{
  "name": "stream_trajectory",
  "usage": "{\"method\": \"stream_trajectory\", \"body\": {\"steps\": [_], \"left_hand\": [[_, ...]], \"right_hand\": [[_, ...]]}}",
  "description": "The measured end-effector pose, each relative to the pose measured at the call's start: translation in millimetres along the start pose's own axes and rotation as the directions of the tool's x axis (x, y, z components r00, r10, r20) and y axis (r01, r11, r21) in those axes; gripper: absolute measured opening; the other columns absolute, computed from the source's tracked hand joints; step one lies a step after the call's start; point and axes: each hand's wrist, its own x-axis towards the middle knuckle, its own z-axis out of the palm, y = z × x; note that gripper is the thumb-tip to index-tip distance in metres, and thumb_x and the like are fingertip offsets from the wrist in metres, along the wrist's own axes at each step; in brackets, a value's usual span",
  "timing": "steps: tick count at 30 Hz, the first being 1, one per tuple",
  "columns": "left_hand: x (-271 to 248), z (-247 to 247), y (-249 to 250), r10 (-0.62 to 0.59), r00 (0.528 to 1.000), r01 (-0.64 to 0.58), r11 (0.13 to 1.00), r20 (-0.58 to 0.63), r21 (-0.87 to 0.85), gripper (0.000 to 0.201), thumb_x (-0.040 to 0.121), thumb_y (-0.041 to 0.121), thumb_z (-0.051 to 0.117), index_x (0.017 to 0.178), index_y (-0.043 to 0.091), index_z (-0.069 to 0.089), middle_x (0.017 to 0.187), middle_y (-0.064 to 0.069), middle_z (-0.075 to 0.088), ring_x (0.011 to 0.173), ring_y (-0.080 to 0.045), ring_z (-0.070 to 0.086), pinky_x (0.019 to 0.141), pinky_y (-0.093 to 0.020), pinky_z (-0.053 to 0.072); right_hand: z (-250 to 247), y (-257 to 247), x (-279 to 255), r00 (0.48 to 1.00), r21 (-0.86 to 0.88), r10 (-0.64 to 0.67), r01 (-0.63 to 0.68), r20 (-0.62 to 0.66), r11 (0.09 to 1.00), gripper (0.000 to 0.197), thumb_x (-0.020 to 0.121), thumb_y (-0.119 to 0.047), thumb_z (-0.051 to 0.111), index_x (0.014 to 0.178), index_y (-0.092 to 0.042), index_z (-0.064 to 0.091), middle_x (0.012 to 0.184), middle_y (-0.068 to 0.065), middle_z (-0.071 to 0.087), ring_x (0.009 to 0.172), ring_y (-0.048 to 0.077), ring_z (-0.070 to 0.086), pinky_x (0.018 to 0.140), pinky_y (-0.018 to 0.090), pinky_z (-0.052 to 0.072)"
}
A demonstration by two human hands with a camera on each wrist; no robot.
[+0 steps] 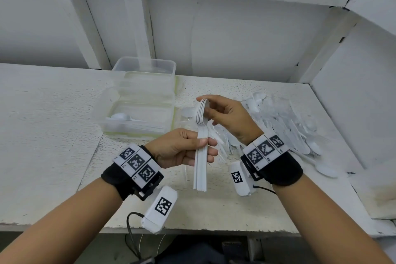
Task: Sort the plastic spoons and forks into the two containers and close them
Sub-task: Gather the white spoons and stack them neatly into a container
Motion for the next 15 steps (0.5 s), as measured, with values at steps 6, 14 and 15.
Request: {"method": "stream_trajectory", "body": {"steps": [6,14,15], "left_hand": [[8.1,-3.9,4.6,0.147,0.923,-0.219,0.961,-0.354,-0.171,0.013,0.088,0.015,0.056,0.092,0.008,0.065,0.082,-0.003,0.074,0.074,-0.012,0.071,0.065,-0.022,0.058],[9.6,-8.9,9.6,0.147,0.853,-0.343,0.880,-0.500,-0.327,0.011,0.086,0.031,0.060,0.087,0.022,0.065,0.078,0.008,0.064,0.076,-0.008,0.059,0.075,-0.026,0.048],[9.2,-9.7,9.8,0.142,0.853,-0.348,0.872,-0.502,-0.344,0.011,0.086,0.032,0.060,0.087,0.023,0.066,0.079,0.009,0.065,0.080,-0.009,0.058,0.076,-0.027,0.048]], "right_hand": [[17.8,0.4,-13.1,0.973,-0.442,-0.086,-0.019,-0.216,0.897,0.037,0.093,-0.020,0.054,0.130,-0.017,0.054,0.111,0.001,0.059,0.094,0.009,0.056,0.083,0.022,0.046],[63.9,3.8,-16.0,0.995,-0.673,-0.091,0.037,-0.045,0.739,0.051,0.098,-0.024,0.043,0.145,-0.012,0.029,0.119,0.012,0.051,0.107,0.025,0.052,0.088,0.032,0.044],[67.0,4.1,-12.9,0.989,-0.697,-0.135,0.056,-0.058,0.715,0.048,0.098,-0.023,0.041,0.144,-0.011,0.032,0.114,0.013,0.053,0.101,0.027,0.054,0.085,0.038,0.047]]}}
